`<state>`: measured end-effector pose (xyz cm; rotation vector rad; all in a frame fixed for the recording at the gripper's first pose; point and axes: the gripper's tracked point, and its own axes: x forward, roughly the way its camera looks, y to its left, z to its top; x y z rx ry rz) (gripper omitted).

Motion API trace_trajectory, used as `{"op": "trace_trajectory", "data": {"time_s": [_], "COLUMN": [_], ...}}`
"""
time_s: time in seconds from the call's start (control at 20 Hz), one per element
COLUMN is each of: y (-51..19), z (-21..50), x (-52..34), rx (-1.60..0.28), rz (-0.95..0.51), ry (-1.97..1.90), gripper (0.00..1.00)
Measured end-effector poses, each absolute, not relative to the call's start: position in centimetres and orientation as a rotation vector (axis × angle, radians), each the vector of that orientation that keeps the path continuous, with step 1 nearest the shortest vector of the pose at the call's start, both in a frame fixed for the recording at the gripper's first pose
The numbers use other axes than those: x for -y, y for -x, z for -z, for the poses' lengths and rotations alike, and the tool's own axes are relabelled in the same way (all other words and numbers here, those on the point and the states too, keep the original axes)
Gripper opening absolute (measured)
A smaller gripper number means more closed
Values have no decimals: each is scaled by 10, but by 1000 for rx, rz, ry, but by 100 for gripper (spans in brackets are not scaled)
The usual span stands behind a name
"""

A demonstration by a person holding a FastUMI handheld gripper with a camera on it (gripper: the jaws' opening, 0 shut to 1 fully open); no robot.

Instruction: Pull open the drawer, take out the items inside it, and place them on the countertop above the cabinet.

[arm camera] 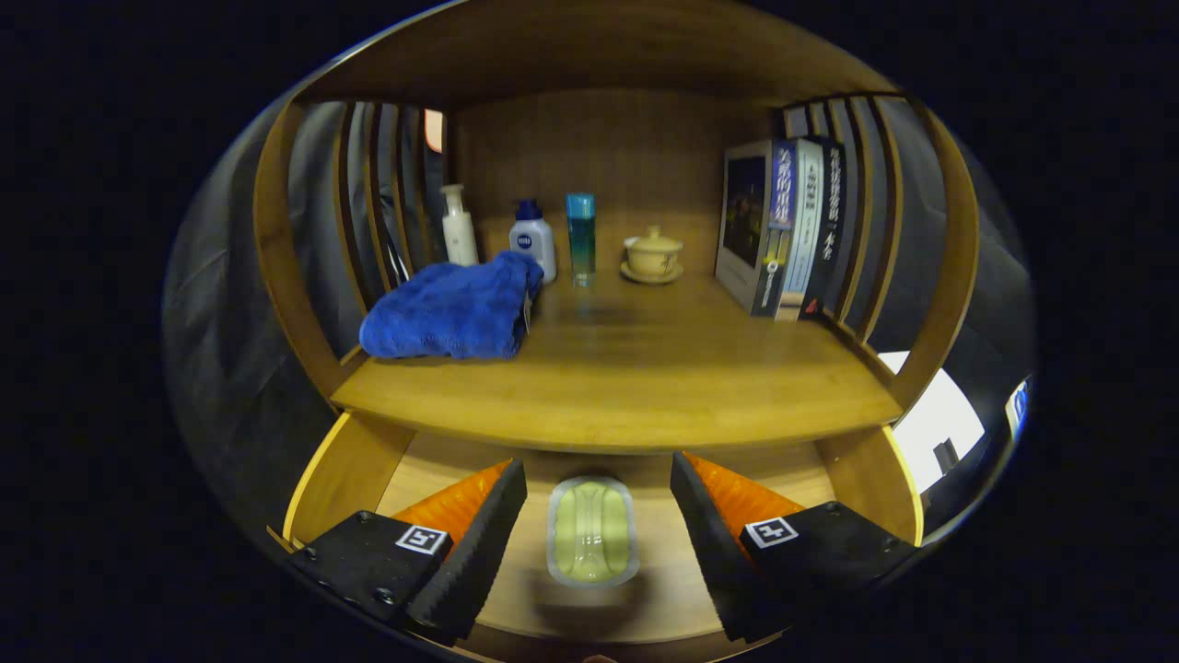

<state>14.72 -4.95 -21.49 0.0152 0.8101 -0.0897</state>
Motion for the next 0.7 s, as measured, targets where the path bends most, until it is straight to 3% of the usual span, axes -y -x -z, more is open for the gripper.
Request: {"op": "trace_trajectory", "data": {"time_s": [0.4, 0.7], "y": [-131, -128], "z": [269, 280], "x": [42, 44], "rx": [-1102, -1161], "rz": [71, 71], "ry": [-80, -102], "gripper": [100, 82]}}
